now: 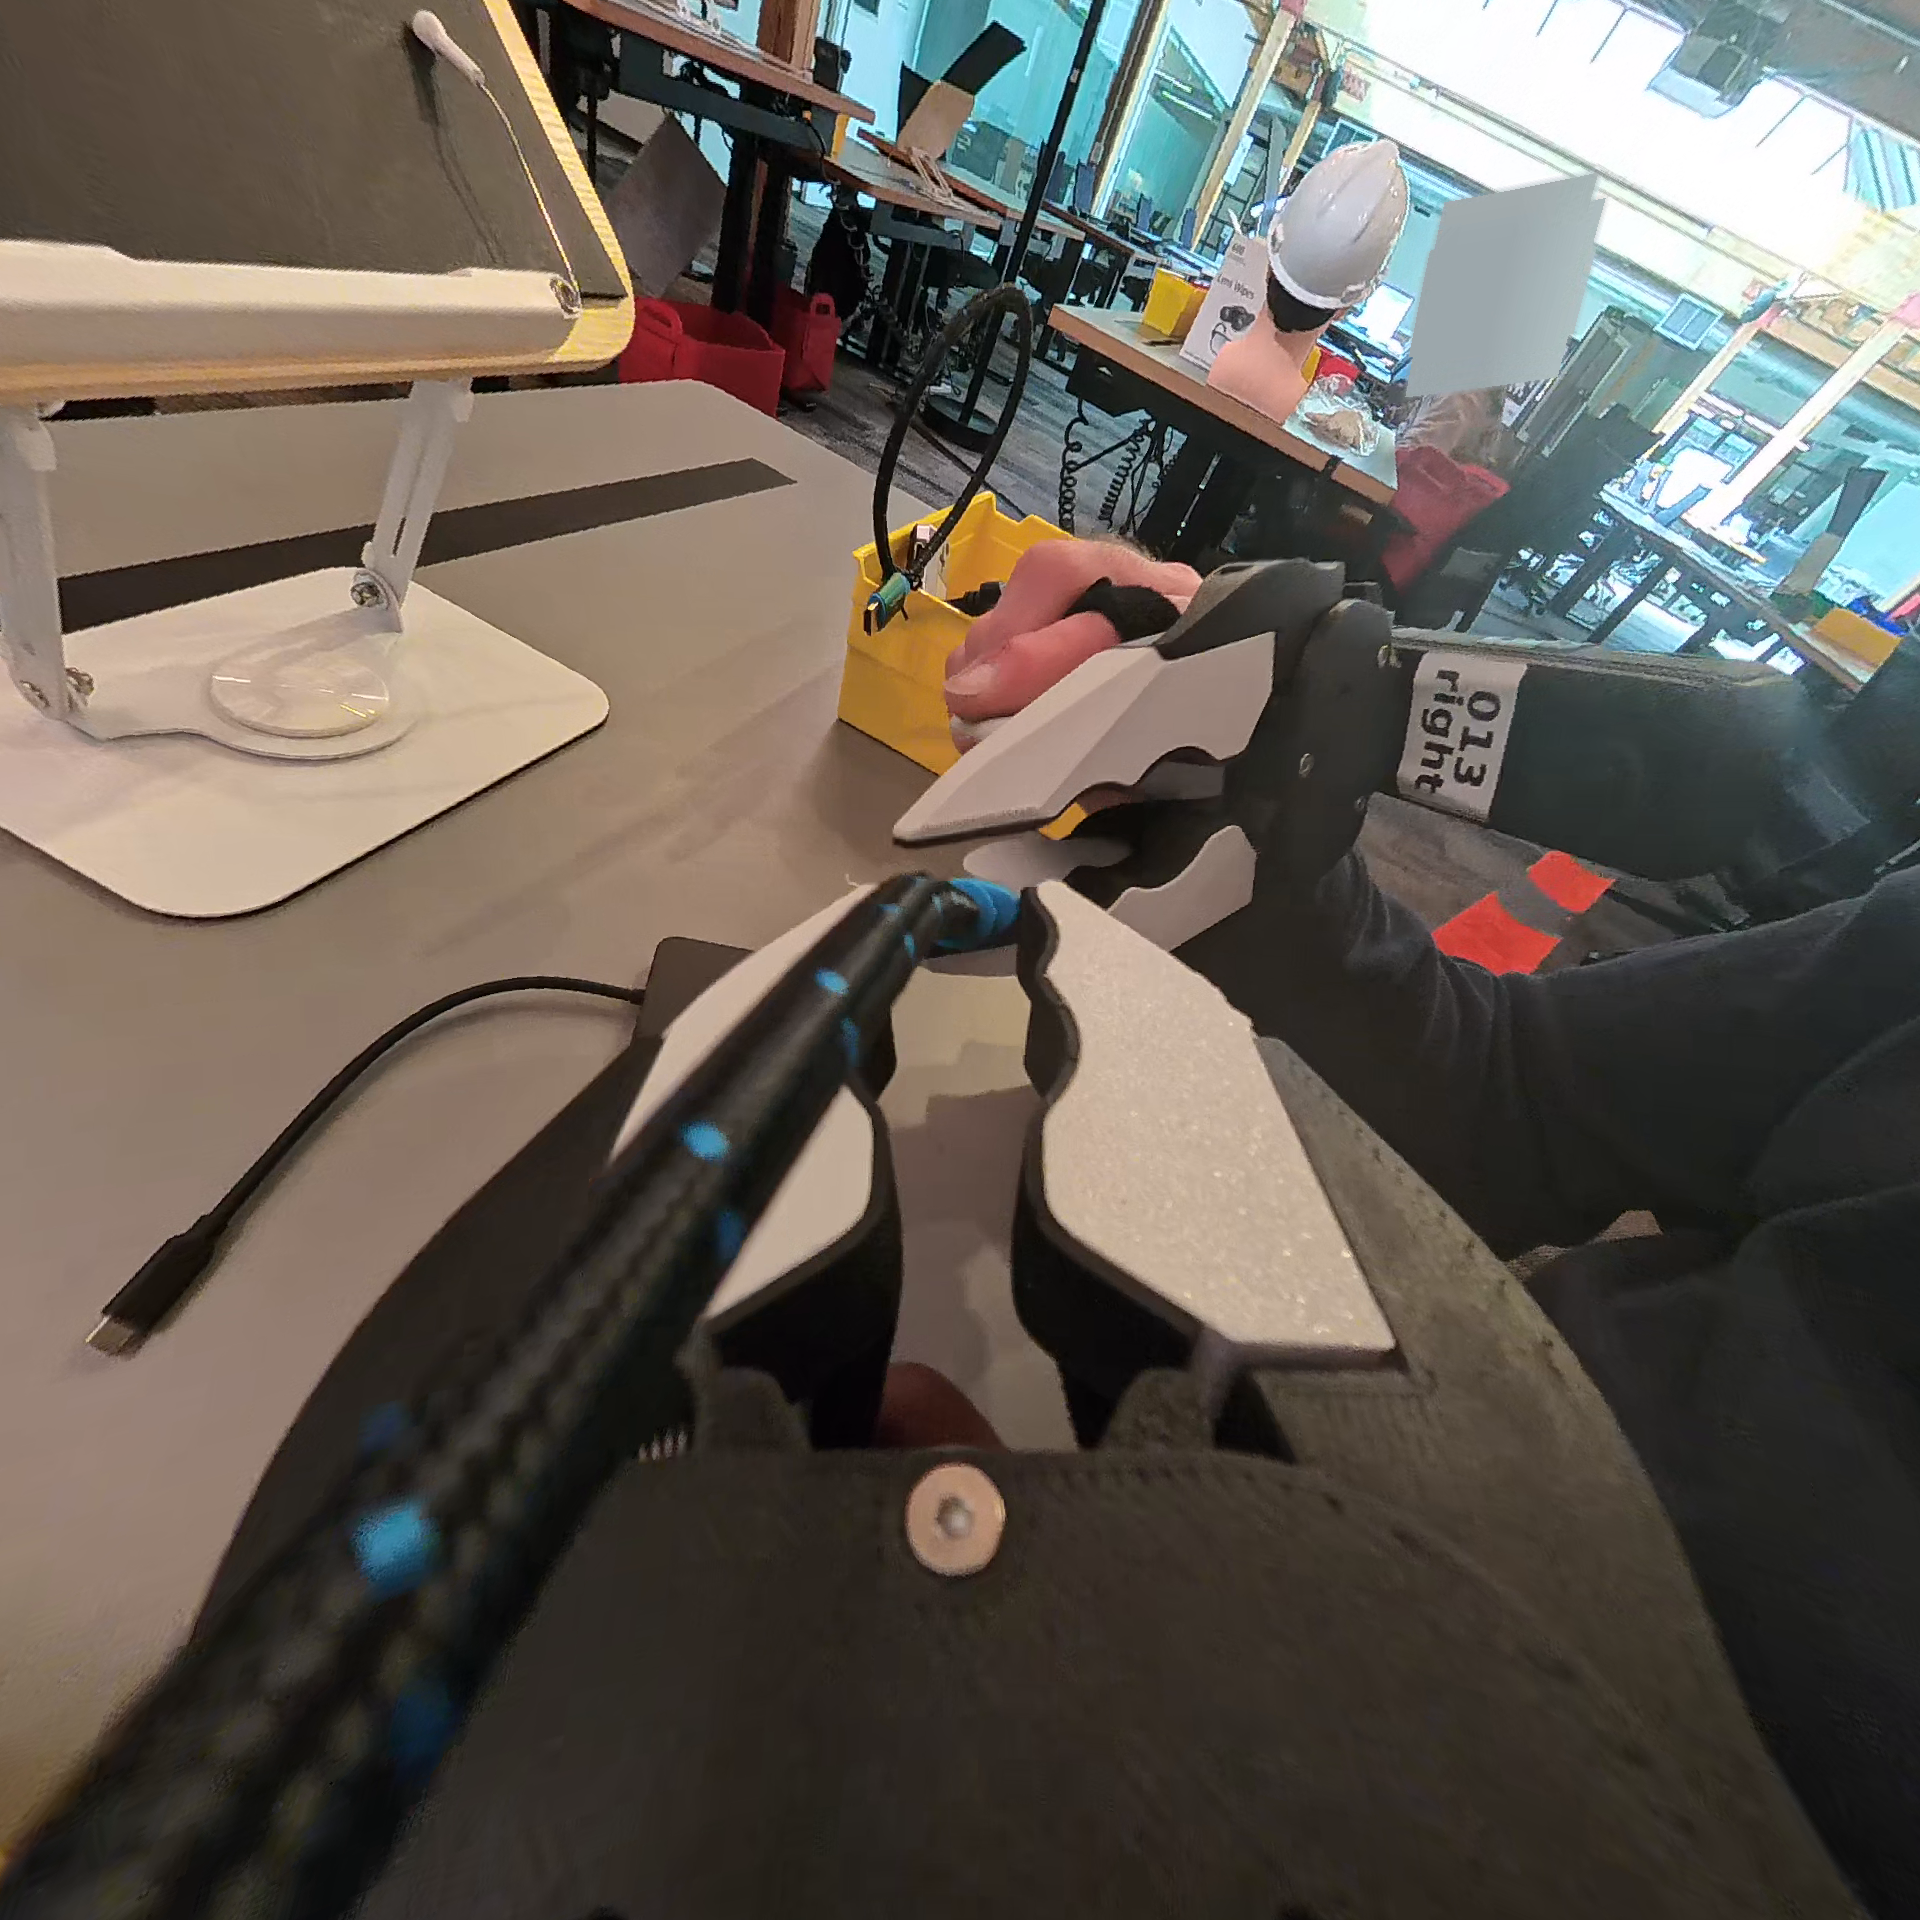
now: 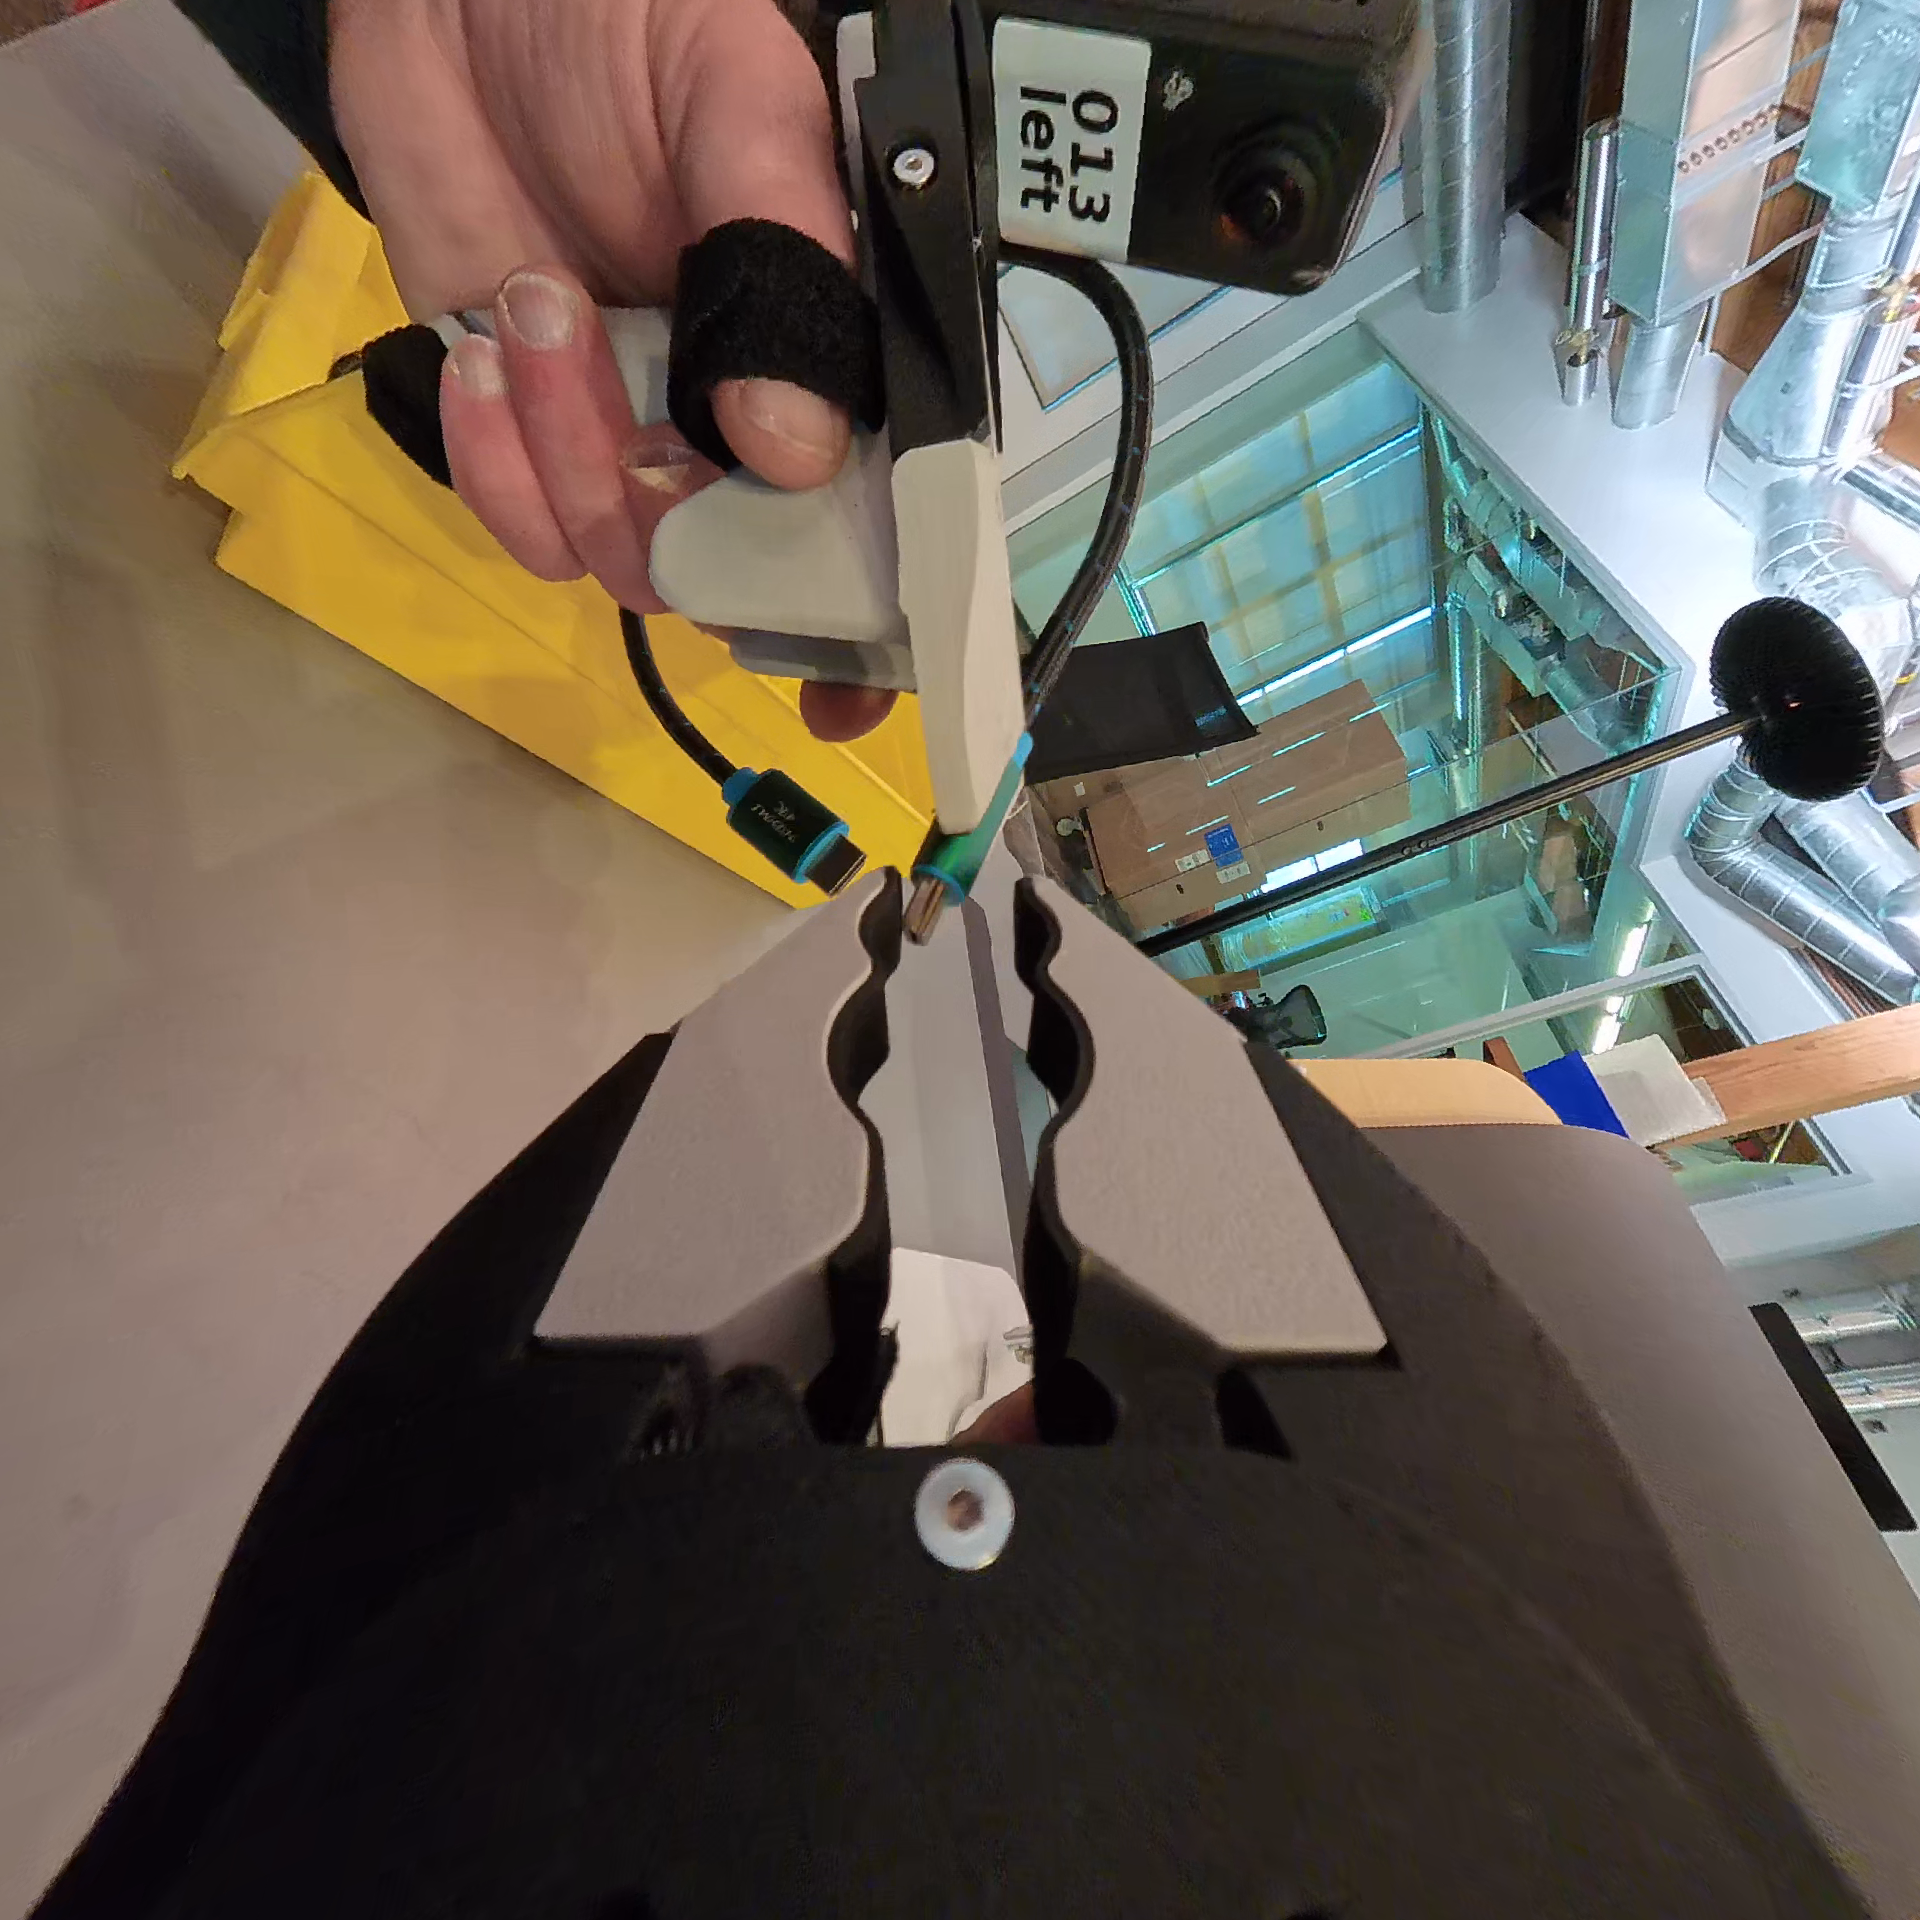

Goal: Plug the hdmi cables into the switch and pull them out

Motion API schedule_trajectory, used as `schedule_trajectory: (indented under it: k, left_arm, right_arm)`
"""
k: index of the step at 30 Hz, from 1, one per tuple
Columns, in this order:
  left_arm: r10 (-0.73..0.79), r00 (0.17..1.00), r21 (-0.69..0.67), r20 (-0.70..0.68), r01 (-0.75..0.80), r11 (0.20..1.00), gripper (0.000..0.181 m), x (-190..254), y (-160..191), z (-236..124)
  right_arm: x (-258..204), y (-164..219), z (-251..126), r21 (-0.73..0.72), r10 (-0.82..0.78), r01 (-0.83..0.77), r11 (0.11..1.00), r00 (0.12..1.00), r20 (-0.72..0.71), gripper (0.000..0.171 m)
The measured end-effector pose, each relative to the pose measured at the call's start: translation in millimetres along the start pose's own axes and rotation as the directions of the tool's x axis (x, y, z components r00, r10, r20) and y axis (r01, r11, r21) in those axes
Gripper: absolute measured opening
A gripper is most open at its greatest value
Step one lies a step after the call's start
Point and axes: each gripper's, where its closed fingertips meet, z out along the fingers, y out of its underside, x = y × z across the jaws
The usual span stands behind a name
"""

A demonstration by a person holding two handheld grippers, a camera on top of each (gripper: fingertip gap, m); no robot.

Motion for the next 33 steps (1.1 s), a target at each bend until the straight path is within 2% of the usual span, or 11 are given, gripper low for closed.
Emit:
schedule_trajectory:
  k: [13,18,21,33]
  left_arm:
    - [-0.006,1.0,-0.009,0.002,0.006,1.0,0.021,1.3,0.9,2.1]
    - [-0.034,0.999,-0.018,0.0,0.034,0.999,0.027,-2.3,-0.8,-2.2]
    - [-0.011,1.0,-0.077,0.009,0.012,0.997,0.023,-1.6,8.7,-0.4]
    - [-0.037,0.999,-0.095,-0.001,0.037,0.995,0.021,-1.9,14.6,2.0]
  right_arm:
    - [-1.5,-1.5,2.0,-0.029,-0.062,0.062,0.998,0.998,-0.014,0.01]
    - [-6.2,0.6,3.6,-0.062,-0.118,0.118,0.991,0.993,0.002,0.01]
    - [-5.6,-0.7,4.2,-0.068,-0.134,0.133,0.989,0.991,-0.007,0.01]
    - [-9.7,1.8,4.2,-0.091,-0.174,0.175,0.98,0.985,0.016,0.01]
